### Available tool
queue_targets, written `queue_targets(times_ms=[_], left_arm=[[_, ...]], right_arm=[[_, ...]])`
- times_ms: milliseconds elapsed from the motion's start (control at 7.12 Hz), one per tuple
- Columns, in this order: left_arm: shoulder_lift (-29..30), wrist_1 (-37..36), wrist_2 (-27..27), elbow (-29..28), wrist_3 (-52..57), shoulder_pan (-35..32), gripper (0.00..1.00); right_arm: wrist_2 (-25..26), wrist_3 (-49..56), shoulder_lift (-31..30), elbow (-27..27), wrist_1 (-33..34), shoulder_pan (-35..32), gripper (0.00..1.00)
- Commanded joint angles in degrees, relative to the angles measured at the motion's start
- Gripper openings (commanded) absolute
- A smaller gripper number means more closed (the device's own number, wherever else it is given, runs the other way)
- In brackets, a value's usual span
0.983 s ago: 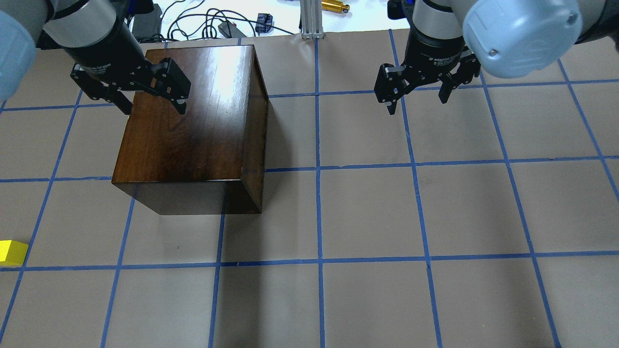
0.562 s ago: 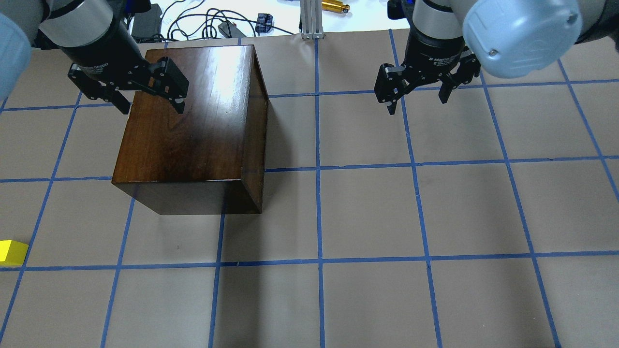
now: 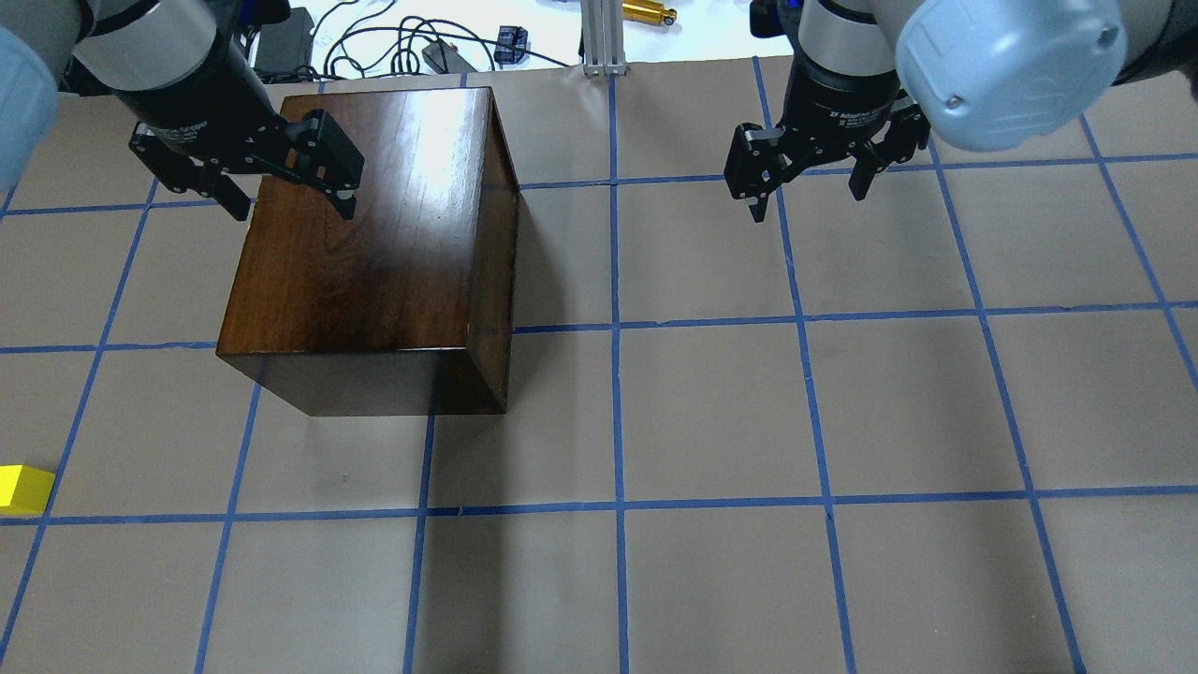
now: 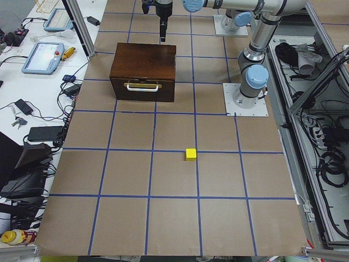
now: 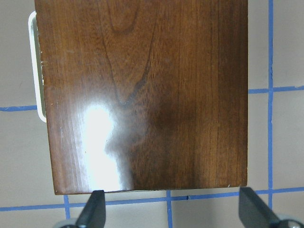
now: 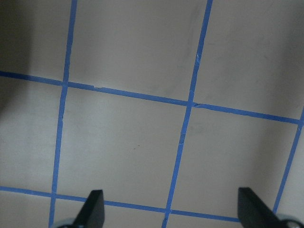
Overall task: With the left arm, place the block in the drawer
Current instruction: 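Move the left gripper off the cabinet top toward the drawer handle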
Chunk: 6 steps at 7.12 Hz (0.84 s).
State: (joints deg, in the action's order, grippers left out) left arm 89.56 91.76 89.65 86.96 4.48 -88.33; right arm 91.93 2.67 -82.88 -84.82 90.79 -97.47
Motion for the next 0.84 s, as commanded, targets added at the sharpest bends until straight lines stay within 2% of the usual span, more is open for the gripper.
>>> queue_targets(times_ms=[0, 562, 702], left_arm=[[0.3, -0.1, 0.4, -0.1, 1.7, 0.6, 1.0], [1.8, -2.4, -0.2, -0.7, 3.8, 6.9, 1.0], [2.7, -2.4, -0.2, -0.8, 5.1, 10.2, 1.0]], right_arm=[[0.0, 0.0, 0.0, 0.0, 0.0, 0.0, 1.0], [0.0, 0.1, 0.0, 0.0, 0.0, 0.0, 1.0], [0.0, 0.0, 0.0, 0.0, 0.0, 0.0, 1.0]])
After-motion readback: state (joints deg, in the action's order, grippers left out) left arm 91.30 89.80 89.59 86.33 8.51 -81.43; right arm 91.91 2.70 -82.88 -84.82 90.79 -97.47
